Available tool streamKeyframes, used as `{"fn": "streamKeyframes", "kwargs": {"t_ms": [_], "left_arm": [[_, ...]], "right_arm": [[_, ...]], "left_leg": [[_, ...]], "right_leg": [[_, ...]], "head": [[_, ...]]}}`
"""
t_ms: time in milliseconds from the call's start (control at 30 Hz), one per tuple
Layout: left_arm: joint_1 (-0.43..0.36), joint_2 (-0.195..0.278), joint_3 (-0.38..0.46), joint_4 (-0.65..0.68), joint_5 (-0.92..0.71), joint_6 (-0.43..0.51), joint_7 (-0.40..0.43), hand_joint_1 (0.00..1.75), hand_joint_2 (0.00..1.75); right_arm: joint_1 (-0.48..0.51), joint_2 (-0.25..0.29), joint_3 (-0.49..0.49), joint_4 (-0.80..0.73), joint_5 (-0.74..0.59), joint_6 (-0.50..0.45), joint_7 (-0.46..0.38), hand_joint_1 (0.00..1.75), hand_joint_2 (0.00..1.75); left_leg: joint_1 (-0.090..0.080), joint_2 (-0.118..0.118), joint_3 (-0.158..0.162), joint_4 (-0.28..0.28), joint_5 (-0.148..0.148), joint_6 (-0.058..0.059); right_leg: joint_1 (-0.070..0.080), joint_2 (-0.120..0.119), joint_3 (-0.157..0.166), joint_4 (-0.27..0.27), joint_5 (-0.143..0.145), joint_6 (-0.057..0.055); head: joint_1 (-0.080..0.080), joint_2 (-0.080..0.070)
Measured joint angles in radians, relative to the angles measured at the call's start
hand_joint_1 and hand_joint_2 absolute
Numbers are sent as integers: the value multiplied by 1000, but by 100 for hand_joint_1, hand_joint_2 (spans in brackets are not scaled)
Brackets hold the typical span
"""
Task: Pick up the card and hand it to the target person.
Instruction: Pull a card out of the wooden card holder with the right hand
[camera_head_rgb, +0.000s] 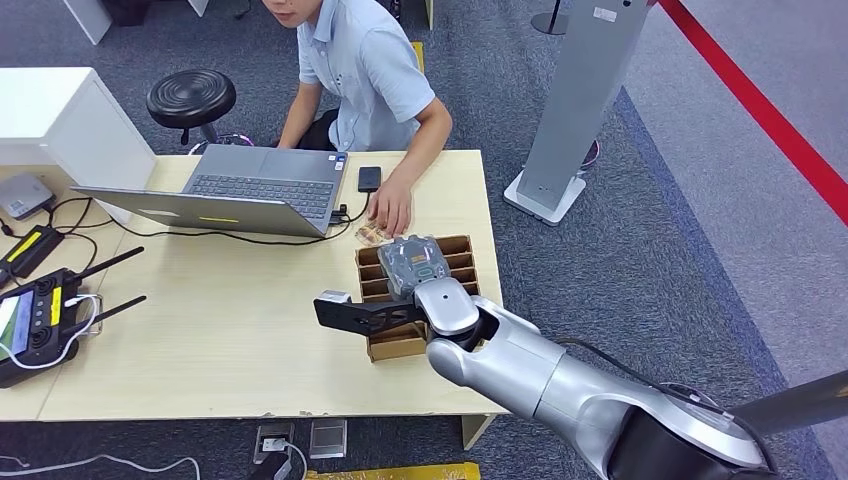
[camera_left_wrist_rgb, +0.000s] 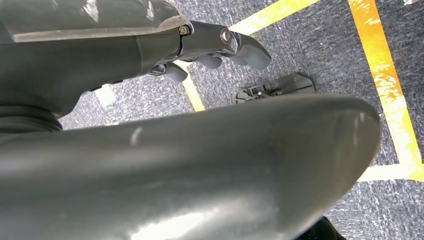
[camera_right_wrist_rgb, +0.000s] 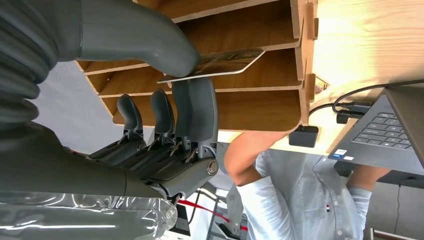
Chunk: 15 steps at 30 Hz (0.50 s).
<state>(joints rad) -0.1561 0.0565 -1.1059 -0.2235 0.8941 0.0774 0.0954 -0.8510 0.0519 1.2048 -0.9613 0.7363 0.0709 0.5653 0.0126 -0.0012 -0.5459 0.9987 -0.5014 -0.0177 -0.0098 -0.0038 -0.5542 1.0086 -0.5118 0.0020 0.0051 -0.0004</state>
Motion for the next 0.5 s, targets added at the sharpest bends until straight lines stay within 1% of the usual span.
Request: {"fn": "streamKeyframes", "kwargs": {"t_ms": [167, 333, 500], "left_arm": [[0, 0, 0, 0, 0, 3, 0, 0, 0], [-1, 0, 0, 0, -1, 5, -1, 0, 0], [-2, 0, -2, 0, -20, 14, -5, 0, 0]], "right_arm": [[0, 0, -1, 0, 0, -2, 0, 140, 175], [0, 0, 0, 0, 1, -2, -1, 157, 175], [-1, 0, 0, 0, 1, -4, -1, 157, 175]], "left_leg": [[0, 0, 0, 0, 0, 0], [0, 0, 0, 0, 0, 0], [0, 0, 0, 0, 0, 0]], "right_leg": [[0, 0, 0, 0, 0, 0], [0, 0, 0, 0, 0, 0], [0, 0, 0, 0, 0, 0]], "head": [[0, 0], [0, 0], [0, 0]]}}
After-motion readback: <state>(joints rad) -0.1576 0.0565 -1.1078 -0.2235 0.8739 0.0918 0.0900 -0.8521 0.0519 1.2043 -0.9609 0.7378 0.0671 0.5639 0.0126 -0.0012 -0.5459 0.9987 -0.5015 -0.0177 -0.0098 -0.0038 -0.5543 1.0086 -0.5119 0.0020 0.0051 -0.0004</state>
